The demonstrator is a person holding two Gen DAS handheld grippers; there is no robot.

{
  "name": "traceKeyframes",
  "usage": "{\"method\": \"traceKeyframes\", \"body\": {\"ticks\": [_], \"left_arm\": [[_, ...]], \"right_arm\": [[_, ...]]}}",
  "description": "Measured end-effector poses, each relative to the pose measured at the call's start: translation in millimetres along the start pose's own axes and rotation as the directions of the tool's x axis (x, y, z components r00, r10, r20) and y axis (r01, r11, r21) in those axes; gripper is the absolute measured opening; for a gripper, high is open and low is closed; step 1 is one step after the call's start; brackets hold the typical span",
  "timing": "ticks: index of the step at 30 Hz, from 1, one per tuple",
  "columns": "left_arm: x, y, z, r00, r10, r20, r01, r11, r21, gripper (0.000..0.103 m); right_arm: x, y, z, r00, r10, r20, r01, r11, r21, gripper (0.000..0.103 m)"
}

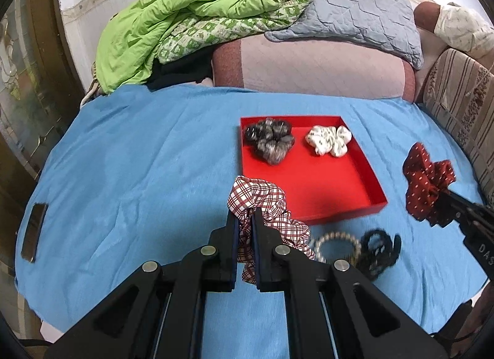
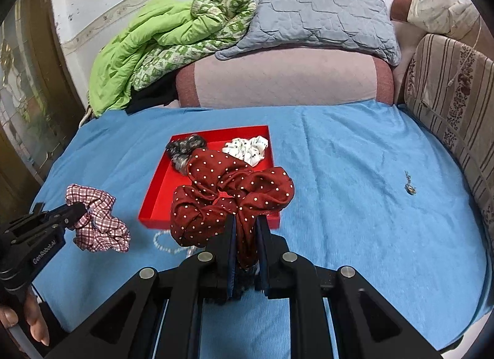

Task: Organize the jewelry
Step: 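Lift the plaid scrunchie with the left tool while the right tool lifts the red scrunchie, then lower both scrunchies into the red tray and open both tools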

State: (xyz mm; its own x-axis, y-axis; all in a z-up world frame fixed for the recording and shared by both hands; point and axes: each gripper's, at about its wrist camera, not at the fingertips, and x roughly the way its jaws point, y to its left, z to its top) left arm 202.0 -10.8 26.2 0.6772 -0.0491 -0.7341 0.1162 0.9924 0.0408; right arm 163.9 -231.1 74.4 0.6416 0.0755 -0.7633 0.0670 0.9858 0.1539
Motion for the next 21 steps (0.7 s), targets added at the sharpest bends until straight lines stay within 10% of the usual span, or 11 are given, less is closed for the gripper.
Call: {"method": "traceKeyframes", "body": {"ticks": [21], "left_arm": [[144,-6,49,0.995,0.003,-0.098,-0.003,1.000,0.004,0.008]], "right_arm": [[137,9,47,0.995,-0.038,-0.095,0.032,0.997,-0.066,0.014]]}}
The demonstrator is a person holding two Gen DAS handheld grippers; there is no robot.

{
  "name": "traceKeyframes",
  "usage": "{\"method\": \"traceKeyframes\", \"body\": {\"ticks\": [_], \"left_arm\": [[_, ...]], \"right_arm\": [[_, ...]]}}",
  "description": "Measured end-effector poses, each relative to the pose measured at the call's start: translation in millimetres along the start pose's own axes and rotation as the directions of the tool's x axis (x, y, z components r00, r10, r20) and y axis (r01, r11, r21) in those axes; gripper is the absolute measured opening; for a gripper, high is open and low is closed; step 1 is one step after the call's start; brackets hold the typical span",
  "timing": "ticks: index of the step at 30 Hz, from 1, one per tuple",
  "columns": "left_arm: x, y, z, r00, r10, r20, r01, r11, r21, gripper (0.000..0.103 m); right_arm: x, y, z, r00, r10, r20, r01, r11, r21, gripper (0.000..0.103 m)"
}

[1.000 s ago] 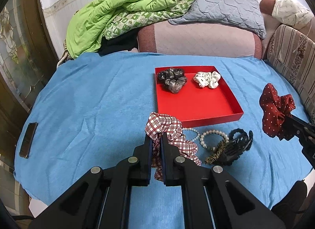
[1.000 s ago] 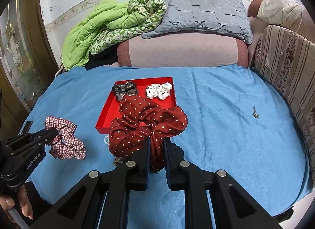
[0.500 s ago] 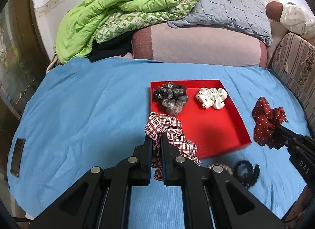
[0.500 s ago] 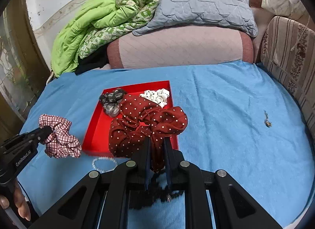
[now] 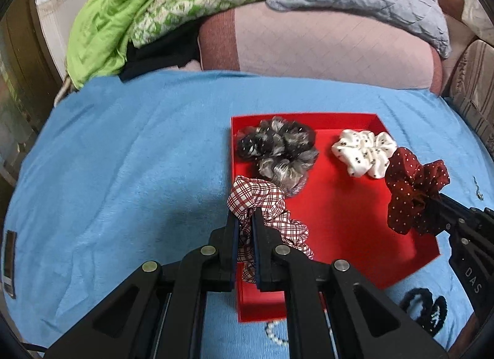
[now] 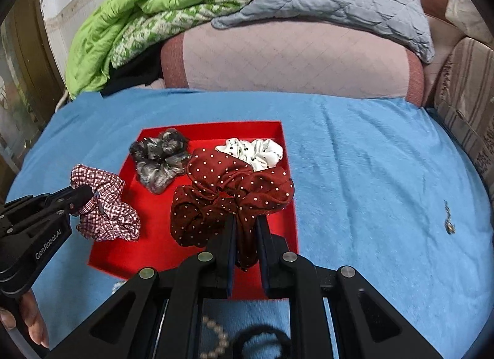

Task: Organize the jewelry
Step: 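Lower both scrunchies into the red tray and open both tools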

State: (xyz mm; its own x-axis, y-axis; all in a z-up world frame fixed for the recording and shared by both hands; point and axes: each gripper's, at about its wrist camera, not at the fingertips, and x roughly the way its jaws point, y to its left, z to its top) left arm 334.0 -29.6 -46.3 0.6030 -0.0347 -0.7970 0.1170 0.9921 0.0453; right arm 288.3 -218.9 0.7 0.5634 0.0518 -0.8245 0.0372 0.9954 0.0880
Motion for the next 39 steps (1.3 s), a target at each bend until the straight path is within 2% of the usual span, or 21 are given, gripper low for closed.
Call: {"method": "traceKeyframes", "body": {"ticks": [8,16,17,19,22,24,32,39], "left_arm": [[28,1,-2,0.999,-0.005,-0.040,0.005,1.000,-0.001,0.008],[35,1,4,1.000,0.003,-0.022,-0.002,1.000,0.007,0.011],[35,1,4,1.000,0.002,-0.021,-0.002,1.000,0.008,0.012],[32,0,3,1.000,0.002,-0.019,-0.001,1.000,0.013,0.016],[22,0,2,1.000,-0.015,-0.007,0.016,1.000,0.015,0.031],[12,0,1,1.000,-0.024,0.012,0.024,1.000,0.013,0.040],[-40,1,-6,0.997,0.006,0.081,-0.008,0.999,0.032,0.045],[-74,13,-28,0.994,0.006,0.113,-0.007,1.000,0.009,0.049]], "right_arm": [[42,-3,2,0.997,0.005,-0.079,-0.003,1.000,0.015,0.014],[62,-9,-1,0.992,0.009,-0.123,-0.005,0.999,0.036,0.016],[62,-9,0,0.993,0.008,-0.121,-0.003,0.999,0.039,0.017],[62,-10,1,0.992,0.018,-0.121,-0.013,0.999,0.046,0.029],[58,-9,1,0.993,0.022,-0.112,-0.018,0.999,0.043,0.040],[53,-6,2,0.994,0.022,-0.106,-0.018,0.999,0.035,0.042],[14,5,2,0.999,0.036,-0.041,-0.036,0.999,0.004,0.043],[-29,1,-10,1.000,0.027,0.014,-0.027,0.999,0.021,0.050]]}}
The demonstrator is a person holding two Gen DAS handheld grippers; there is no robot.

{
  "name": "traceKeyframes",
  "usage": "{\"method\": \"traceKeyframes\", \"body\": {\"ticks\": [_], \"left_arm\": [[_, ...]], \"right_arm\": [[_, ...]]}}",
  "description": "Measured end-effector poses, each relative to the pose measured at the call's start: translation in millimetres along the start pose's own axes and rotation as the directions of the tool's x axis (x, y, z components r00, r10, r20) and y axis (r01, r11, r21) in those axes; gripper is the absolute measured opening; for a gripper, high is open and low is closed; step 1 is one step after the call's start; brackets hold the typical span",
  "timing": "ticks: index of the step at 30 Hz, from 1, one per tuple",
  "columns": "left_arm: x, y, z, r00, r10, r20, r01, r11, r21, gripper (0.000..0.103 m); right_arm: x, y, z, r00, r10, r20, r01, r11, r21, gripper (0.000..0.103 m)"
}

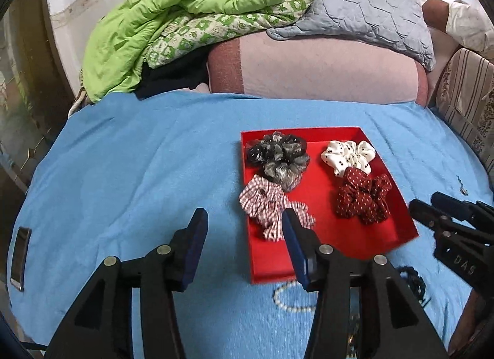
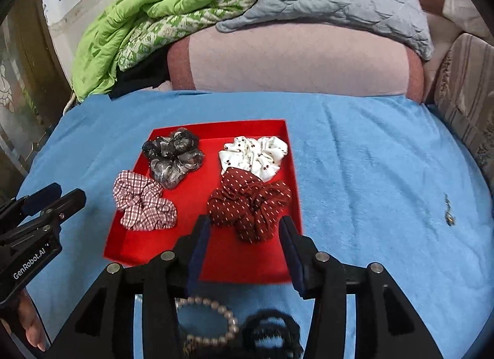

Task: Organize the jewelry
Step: 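Lower both scrunchies into the red tray and open both tools, then grasp the gold chain bracelet with the left tool while the right tool grasps the black claw clip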

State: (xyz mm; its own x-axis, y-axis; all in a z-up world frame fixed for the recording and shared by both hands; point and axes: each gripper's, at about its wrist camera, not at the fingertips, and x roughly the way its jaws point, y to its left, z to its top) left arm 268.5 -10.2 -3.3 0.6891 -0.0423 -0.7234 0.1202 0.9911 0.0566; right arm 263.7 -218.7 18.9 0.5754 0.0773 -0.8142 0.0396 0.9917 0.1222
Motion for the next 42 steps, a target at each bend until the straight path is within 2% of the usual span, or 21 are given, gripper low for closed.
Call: {"method": "traceKeyframes", "body": {"ticks": [5,10,15,21,25,30,34,38,42], "left_arm": [[-10,4,-15,1.000,0.000,-0.027,0.000,1.000,-0.017,0.049],[-20,11,-27,0.999,-0.009,-0.037,0.007,0.999,-0.051,0.049],[-24,19,-33,0.999,0.010,-0.043,-0.013,0.998,-0.067,0.049],[-33,29,-45,0.998,0.019,-0.053,-0.024,0.995,-0.095,0.049],[-33,31,-55,0.997,0.004,-0.076,-0.012,0.995,-0.103,0.049],[-35,22,-68,0.994,-0.052,-0.099,0.041,0.993,-0.108,0.049],[-41,6,-79,0.986,-0.131,-0.101,0.123,0.989,-0.084,0.049],[-45,-20,-92,0.969,-0.220,-0.114,0.220,0.975,-0.015,0.049],[-41,-46,-99,0.951,-0.279,-0.135,0.288,0.956,0.053,0.049]], "right_arm": [[-16,-12,-16,0.999,-0.042,0.008,0.042,0.999,0.006,0.051],[-21,-39,-29,0.997,-0.074,-0.017,0.075,0.994,0.082,0.051],[-21,-56,-35,0.996,-0.083,-0.039,0.087,0.989,0.122,0.051],[-36,-79,-43,0.996,-0.081,-0.022,0.083,0.980,0.181,0.051],[-43,-91,-55,0.996,-0.078,-0.032,0.083,0.973,0.216,0.051],[-49,-98,-73,0.997,-0.066,-0.051,0.077,0.968,0.239,0.051],[-52,-97,-86,0.998,-0.038,-0.059,0.051,0.967,0.249,0.051],[-52,-89,-95,0.998,0.006,-0.064,0.009,0.970,0.245,0.051],[-52,-79,-100,0.997,0.039,-0.068,-0.023,0.973,0.229,0.052]]}}
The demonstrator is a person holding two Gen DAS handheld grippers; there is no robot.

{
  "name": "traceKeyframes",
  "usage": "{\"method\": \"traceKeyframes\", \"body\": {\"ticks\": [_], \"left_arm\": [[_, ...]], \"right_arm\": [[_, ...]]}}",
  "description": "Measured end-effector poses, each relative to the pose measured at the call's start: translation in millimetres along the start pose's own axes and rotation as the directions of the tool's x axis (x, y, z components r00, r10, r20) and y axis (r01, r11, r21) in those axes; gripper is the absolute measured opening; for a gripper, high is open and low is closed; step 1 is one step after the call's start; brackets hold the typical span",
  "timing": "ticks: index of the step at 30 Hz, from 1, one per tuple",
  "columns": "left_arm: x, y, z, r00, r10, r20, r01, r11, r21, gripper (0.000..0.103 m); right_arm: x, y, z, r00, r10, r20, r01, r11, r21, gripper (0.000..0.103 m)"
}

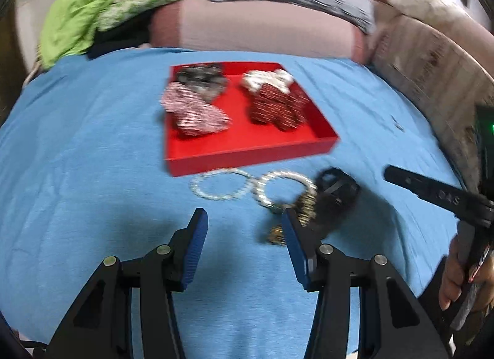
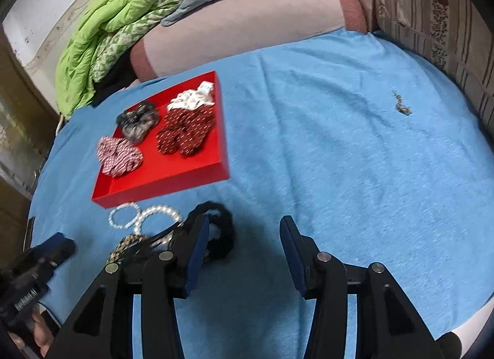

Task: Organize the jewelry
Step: 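Grasp the gold chain bracelet with the left tool while the right tool grasps the black claw clip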

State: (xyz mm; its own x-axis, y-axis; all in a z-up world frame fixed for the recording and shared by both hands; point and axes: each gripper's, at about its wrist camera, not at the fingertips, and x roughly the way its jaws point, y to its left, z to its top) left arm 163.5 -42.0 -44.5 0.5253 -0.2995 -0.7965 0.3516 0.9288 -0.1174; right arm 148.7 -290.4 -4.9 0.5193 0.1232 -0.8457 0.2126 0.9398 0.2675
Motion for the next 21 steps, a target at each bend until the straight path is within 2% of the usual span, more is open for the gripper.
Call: {"method": "traceKeyframes", "body": {"ticks": [5,10,11,12,13,17,21], "left_arm": [[18,-19,-1,0.999,-0.042,-0.034,0.044,0.997,0.065,0.049],[36,-23,2,0.995,-0.065,-0.069,0.070,0.995,0.065,0.047],[39,-23,2,0.995,-0.072,-0.075,0.076,0.996,0.055,0.037],[42,-21,2,0.993,-0.078,-0.088,0.082,0.996,0.045,0.019],[46,-20,1,0.990,-0.088,-0.108,0.092,0.995,0.034,0.011],[46,-15,-2,0.990,-0.082,-0.112,0.084,0.996,0.016,0.008],[42,-13,-5,0.991,-0.079,-0.108,0.080,0.997,0.009,0.007]], "right_arm": [[-1,7,-7,0.999,0.043,-0.009,-0.043,0.999,-0.006,0.053],[0,12,-13,0.997,0.080,-0.022,-0.080,0.997,-0.006,0.055],[1,13,-14,0.996,0.090,-0.028,-0.090,0.996,-0.004,0.056],[2,14,-16,0.994,0.101,-0.035,-0.101,0.995,-0.001,0.057],[4,14,-18,0.992,0.115,-0.044,-0.115,0.993,0.003,0.057],[12,21,-26,0.986,0.147,-0.076,-0.147,0.989,0.012,0.057],[18,33,-30,0.987,0.137,-0.086,-0.139,0.990,-0.018,0.057]]}}
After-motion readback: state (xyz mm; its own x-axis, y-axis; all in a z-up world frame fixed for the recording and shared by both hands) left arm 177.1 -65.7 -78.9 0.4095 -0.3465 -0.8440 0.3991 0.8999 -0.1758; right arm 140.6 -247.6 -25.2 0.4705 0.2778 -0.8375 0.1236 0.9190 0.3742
